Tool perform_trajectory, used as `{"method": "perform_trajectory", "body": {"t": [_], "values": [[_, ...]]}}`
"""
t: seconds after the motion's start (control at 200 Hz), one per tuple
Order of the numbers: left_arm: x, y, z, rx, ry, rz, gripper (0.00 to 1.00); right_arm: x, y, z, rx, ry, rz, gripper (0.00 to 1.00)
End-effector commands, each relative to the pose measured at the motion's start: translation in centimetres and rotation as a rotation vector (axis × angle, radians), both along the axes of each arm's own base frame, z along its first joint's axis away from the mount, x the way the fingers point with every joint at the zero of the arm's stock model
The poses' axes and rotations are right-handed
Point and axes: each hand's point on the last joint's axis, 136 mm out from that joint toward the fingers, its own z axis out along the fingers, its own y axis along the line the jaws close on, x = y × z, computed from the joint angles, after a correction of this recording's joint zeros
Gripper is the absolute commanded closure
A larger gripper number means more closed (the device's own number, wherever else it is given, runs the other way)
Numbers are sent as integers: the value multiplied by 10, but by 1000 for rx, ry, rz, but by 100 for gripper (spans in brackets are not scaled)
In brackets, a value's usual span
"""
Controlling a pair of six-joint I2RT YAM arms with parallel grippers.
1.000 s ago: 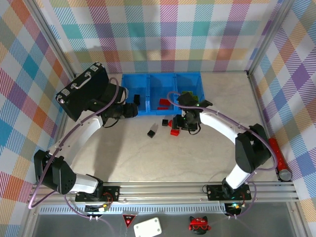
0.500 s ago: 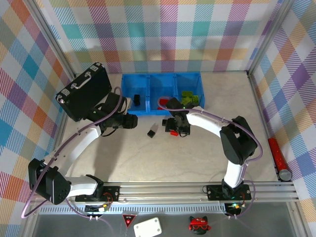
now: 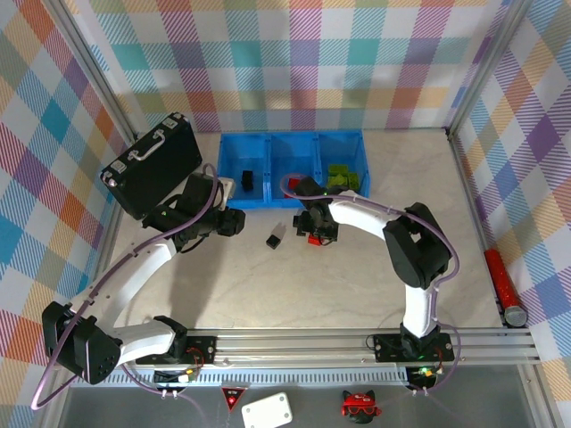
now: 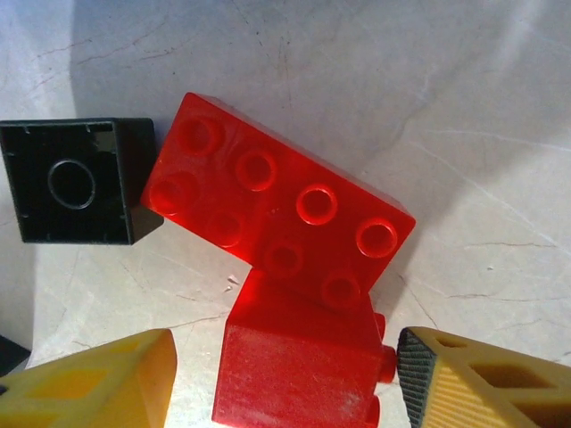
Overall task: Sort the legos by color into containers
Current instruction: Pick up the lego from the center of the table.
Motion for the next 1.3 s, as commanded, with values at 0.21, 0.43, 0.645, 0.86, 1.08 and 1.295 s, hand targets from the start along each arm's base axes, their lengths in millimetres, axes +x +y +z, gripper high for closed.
{"method": "perform_trajectory", "body": {"t": [0.21, 0.43, 0.645, 0.86, 1.08, 1.295], "values": [[3, 0, -2, 20, -17, -11, 48, 6, 5, -3, -16, -3, 9, 39], [4, 1, -3, 23, -16, -10, 48, 6, 5, -2, -20, -1, 21, 46], [4, 1, -5, 30, -11, -9, 48, 4, 4, 5, -19, -11, 41, 53], [4, -1, -6, 22, -1, -12, 48, 0, 3, 22, -7, -25, 69, 58], [7, -1, -7, -14, 50, 70, 48, 0, 4, 54, 24, -71, 113, 59], [4, -10, -18, -107, 111, 142, 48, 14, 15, 89, 50, -144, 165, 59]]}}
